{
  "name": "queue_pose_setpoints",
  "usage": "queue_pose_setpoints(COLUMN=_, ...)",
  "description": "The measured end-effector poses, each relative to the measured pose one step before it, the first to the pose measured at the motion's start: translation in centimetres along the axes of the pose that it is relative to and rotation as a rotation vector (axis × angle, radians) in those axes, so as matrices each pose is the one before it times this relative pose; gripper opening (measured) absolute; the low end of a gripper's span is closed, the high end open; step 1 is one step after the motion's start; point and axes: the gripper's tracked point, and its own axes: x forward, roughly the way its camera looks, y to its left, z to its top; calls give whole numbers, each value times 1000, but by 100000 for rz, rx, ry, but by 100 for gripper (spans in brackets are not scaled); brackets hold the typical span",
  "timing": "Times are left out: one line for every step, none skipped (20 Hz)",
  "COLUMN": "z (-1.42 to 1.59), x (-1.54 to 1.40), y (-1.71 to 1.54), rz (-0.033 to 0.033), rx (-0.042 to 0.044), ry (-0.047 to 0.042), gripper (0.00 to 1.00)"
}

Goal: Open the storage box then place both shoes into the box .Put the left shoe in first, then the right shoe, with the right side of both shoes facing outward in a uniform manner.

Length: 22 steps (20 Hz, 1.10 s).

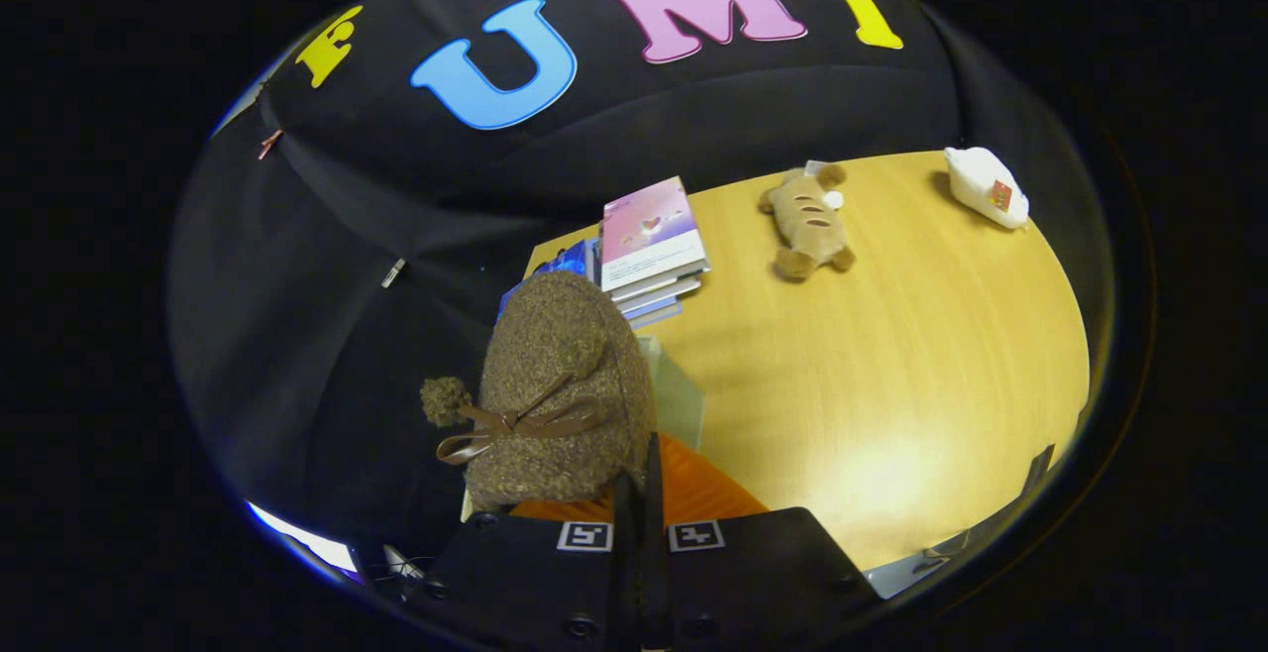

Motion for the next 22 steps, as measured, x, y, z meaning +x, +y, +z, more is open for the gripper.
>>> queue_pose_setpoints(z=-484, x=870, y=1003, rz=800, rx=353, ry=1314, gripper=6)
queue_pose_setpoints(z=-578, x=896, y=673, rz=-490, rx=28, ry=1506, gripper=6)
queue_pose_setpoints(z=-577, x=923, y=284, rz=-1266, rx=-151, ry=1238, gripper=6)
queue_pose_setpoints(z=-503, x=989, y=99, rz=-1693, rx=93, ry=1218, gripper=6)
queue_pose_setpoints(z=-334, x=922, y=71, rz=-1637, rx=461, ry=1012, gripper=6)
queue_pose_setpoints(z=-410, x=850, y=49, rz=-1659, rx=551, ry=691, gripper=7)
queue_pose_setpoints(z=-66, x=771, y=-24, rz=-1532, rx=423, ry=321, gripper=7)
queue_pose_setpoints(z=-156, x=708, y=-163, rz=-1819, rx=364, ry=-125, gripper=7)
queue_pose_setpoints(z=-169, x=722, y=-292, rz=-2548, rx=404, ry=-29, gripper=8)
queue_pose_setpoints(z=-180, x=767, y=-311, rz=-2079, rx=752, ry=-458, gripper=8)
queue_pose_setpoints(z=9, x=161, y=-261, rz=-2143, rx=-310, ry=-79, gripper=11)
queue_pose_setpoints(z=-321, x=298, y=-145, rz=-1131, rx=-432, ry=157, gripper=11)
queue_pose_setpoints(z=-297, x=202, y=-34, rz=-436, rx=-493, ry=534, gripper=13)
queue_pose_setpoints(z=-370, x=100, y=241, rz=887, rx=-85, ry=608, gripper=15)
queue_pose_setpoints(z=-270, x=-67, y=421, rz=1572, rx=889, ry=640, gripper=20)
queue_pose_setpoints(z=-289, x=-227, y=342, rz=1871, rx=1265, ry=1312, gripper=23)
queue_pose_setpoints(z=-27, x=-632, y=519, rz=2264, rx=835, ry=77, gripper=23)
queue_pose_setpoints(z=292, x=-163, y=276, rz=1780, rx=387, ry=-916, gripper=23)
queue_pose_setpoints(z=453, x=-577, y=70, rz=1362, rx=-182, ry=-1174, gripper=37)
queue_pose_setpoints(z=264, x=-746, y=103, rz=1249, rx=-604, ry=-1148, gripper=47)
queue_pose_setpoints(z=243, x=-921, y=43, rz=1455, rx=-1238, ry=-1243, gripper=62)
queue_pose_setpoints(z=415, x=-1007, y=-182, rz=680, rx=-1718, ry=-1516, gripper=72)
